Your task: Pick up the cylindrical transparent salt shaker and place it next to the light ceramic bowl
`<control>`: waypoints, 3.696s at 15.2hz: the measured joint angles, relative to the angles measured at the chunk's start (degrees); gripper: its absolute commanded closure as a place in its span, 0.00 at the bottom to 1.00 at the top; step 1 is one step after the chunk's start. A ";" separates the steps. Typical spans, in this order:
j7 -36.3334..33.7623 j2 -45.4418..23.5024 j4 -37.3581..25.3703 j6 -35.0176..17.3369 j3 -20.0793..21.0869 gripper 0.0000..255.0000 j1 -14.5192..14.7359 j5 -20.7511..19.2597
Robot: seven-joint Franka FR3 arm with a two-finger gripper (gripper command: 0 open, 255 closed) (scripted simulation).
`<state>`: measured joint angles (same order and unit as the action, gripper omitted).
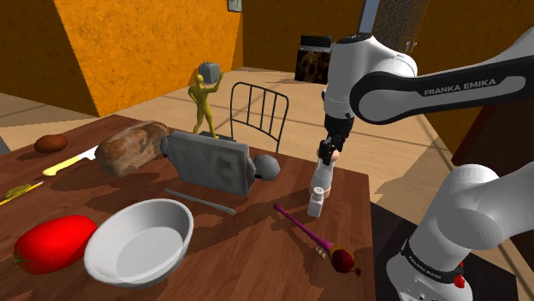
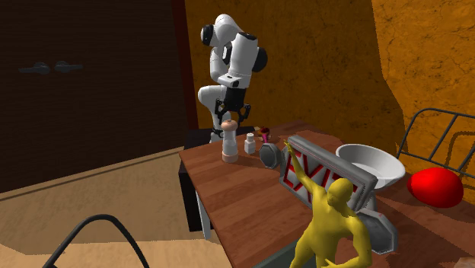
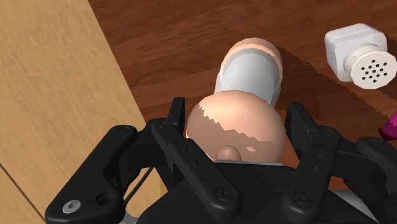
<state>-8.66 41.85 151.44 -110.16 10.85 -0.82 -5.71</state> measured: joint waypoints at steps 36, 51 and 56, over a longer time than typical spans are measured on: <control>4.15 -2.41 -26.80 24.02 -1.10 1.00 -1.17 -0.67; 5.82 -7.67 -42.96 34.77 -0.90 1.00 -2.12 -1.50; 1.70 -9.24 -46.28 37.07 2.85 1.00 -1.52 0.24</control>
<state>-6.95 32.61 105.16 -73.09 13.70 -2.34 -5.47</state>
